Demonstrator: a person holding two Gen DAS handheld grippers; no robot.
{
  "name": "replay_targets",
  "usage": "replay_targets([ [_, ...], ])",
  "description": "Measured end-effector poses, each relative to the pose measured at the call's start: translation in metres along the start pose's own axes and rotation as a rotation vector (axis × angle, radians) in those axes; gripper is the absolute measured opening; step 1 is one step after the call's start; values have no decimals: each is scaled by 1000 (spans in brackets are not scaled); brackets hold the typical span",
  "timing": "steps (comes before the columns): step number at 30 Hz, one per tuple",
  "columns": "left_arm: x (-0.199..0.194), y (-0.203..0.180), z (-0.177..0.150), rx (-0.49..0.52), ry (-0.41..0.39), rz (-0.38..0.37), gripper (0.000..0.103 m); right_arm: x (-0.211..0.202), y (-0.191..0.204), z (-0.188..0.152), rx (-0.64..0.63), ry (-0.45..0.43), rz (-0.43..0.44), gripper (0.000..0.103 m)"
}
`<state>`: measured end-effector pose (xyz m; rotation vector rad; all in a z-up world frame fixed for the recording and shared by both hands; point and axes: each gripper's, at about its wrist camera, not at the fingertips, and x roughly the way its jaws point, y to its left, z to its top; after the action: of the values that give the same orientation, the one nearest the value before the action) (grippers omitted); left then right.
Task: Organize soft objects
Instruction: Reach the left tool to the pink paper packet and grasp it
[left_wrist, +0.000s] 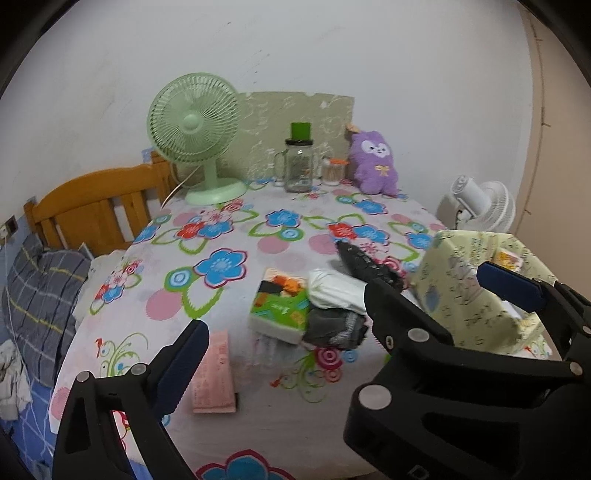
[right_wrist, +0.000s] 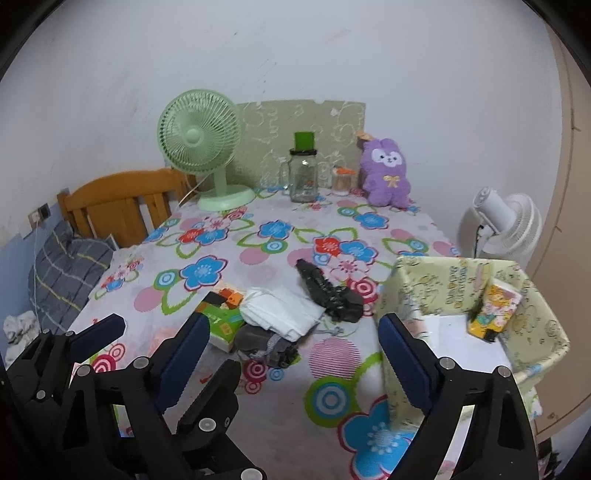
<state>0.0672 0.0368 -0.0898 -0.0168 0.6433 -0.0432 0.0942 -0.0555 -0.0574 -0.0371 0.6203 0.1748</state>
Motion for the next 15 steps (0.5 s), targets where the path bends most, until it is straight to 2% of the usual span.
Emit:
replay_targets([
  [10, 26, 23, -7, -44, 51, 54, 98, 36, 20, -3, -41, 55, 28, 89],
  [15, 37, 35, -9, -74, 76, 90, 97, 50, 25, -3, -45, 65, 15, 88],
])
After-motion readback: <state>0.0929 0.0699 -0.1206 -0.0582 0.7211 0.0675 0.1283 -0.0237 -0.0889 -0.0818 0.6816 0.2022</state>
